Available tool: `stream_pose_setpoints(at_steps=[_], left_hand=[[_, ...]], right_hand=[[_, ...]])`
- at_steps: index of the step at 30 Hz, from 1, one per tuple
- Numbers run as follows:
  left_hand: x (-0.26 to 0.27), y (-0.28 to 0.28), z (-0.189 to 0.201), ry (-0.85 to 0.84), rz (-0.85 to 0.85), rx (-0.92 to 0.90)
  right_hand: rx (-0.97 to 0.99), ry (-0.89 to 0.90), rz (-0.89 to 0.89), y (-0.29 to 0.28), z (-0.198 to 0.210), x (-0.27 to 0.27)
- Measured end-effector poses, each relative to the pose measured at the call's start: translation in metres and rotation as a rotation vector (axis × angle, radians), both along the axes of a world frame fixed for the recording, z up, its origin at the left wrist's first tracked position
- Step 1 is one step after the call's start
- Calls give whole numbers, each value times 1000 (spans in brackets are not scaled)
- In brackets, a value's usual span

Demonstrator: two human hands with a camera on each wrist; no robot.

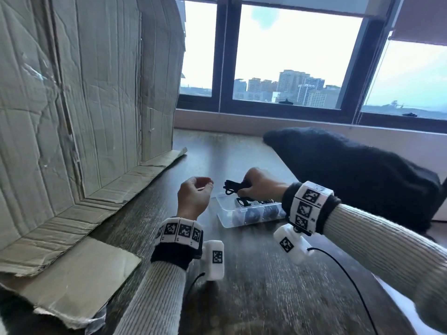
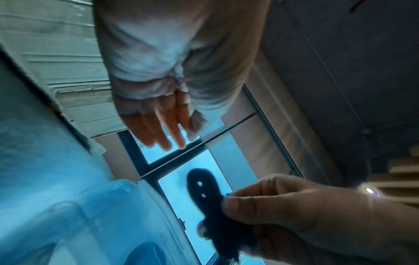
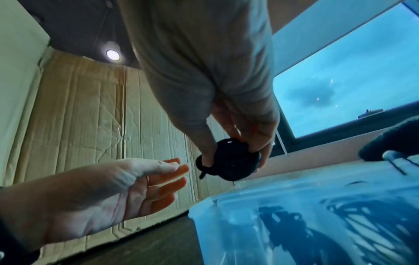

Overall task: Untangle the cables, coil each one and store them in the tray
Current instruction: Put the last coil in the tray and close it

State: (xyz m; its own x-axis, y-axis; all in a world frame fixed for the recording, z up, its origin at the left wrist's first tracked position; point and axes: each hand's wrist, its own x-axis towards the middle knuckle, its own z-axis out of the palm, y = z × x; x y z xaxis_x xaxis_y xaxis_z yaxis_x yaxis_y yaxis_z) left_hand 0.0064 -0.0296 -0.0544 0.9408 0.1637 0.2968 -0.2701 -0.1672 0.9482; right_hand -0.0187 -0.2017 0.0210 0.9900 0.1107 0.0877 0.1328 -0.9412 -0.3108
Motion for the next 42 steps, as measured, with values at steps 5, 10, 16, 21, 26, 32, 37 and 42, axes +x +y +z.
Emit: stream_pose_setpoints(at_steps=[5, 10, 16, 21, 26, 32, 37, 42], left_hand=[[17, 8, -20, 252, -8, -55], [24, 12, -35, 448, -118, 12], [23, 12, -38, 481, -178, 192], [22, 8, -36, 464, -214, 160], [18, -1, -36, 480, -312, 75], [13, 1, -32, 428, -241, 89], [13, 2, -32, 439, -248, 49], [11, 0, -32, 453, -263, 20]], right_hand=[[-11, 43, -98, 29, -10, 16], [-69, 12, -153, 45, -20, 20], [-291, 102, -40, 48, -26, 18], [-339, 86, -20, 50, -26, 19], [-207, 22, -69, 49, -30, 23], [-97, 65, -116, 59, -31, 36], [-107, 239, -51, 43, -19, 35], [-161, 155, -50, 48, -23, 33]])
